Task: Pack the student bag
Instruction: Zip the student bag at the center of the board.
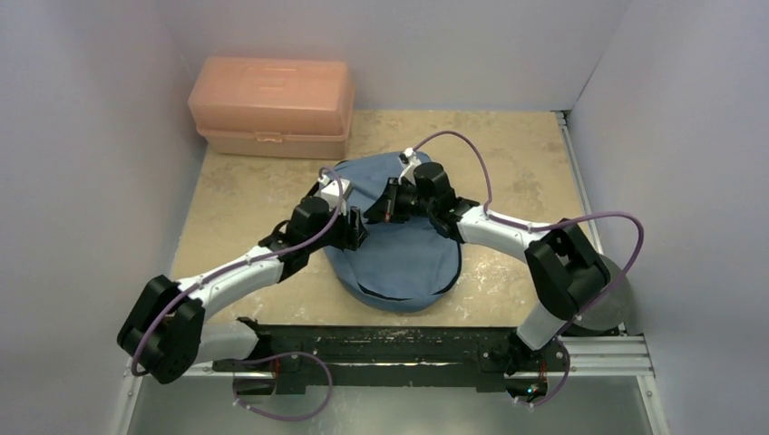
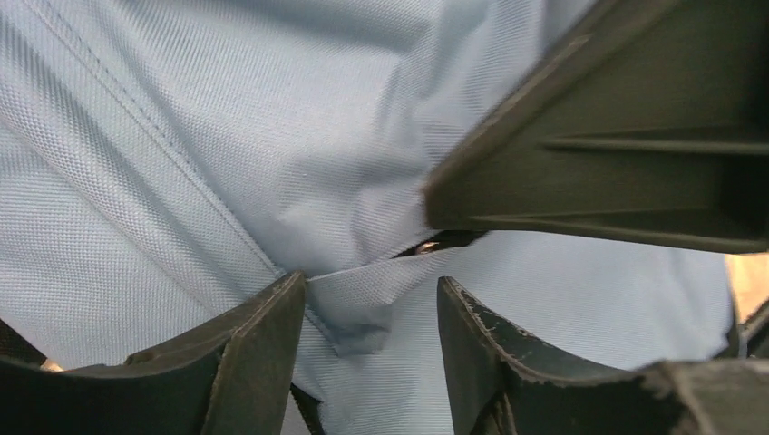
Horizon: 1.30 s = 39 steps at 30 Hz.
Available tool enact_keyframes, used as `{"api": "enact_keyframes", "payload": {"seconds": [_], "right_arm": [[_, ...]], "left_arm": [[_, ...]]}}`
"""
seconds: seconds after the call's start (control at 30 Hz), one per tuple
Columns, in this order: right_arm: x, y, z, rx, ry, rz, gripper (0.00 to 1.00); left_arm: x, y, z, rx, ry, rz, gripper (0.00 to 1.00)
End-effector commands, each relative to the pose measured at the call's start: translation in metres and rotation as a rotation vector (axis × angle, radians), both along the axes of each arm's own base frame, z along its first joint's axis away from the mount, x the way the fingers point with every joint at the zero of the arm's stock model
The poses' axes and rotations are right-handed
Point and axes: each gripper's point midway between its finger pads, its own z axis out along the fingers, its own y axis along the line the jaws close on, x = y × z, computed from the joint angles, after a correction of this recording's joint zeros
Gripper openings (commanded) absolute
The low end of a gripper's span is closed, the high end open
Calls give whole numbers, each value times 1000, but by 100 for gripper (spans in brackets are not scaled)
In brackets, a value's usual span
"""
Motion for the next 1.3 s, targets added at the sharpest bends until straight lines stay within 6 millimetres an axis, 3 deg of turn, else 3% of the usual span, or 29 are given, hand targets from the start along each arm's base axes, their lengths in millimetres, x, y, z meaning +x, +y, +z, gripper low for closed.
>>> {"api": "enact_keyframes", "payload": {"seconds": [0.0, 0.07, 0.13, 0.2, 0.37, 0.47, 0.57, 0.7, 0.77, 0.9, 1.1, 1.2, 1.27], "right_arm": [[-3, -12, 25, 76, 10, -23, 0], [-3, -15, 28, 90, 11, -26, 0], [-3, -17, 32, 90, 5, -31, 0], [2, -29, 32, 71, -8, -83, 0], [26, -91, 48, 86, -53, -250, 0], [35, -129, 63, 71, -91, -329, 0], [45, -172, 58, 28, -100, -442, 0], [58, -226, 26, -33, -68, -580, 0], [63, -242, 10, -71, -56, -625, 0], [69, -252, -3, -142, -81, -648, 0], [71, -247, 4, -220, -119, -547, 1], [65, -252, 6, -303, -135, -534, 17], [59, -252, 7, -341, -134, -528, 33]], "left_arm": [[25, -1, -3, 84, -45, 35, 52], [29, 5, -13, 101, -40, 77, 46], [32, 14, -18, 116, -36, 137, 28], [33, 23, -20, 135, -26, 187, 21], [24, 34, -28, 147, -9, 215, 2], [19, 40, -34, 166, 7, 229, 0], [16, 40, -33, 151, 4, 223, 0], [13, 38, -27, 123, -5, 213, 0], [12, 37, -23, 113, -11, 207, 0], [13, 34, -19, 105, -12, 195, 0], [11, 24, -13, 72, 1, 160, 0], [10, 19, -12, 46, 18, 147, 0], [9, 15, -14, 35, 40, 140, 0]]}}
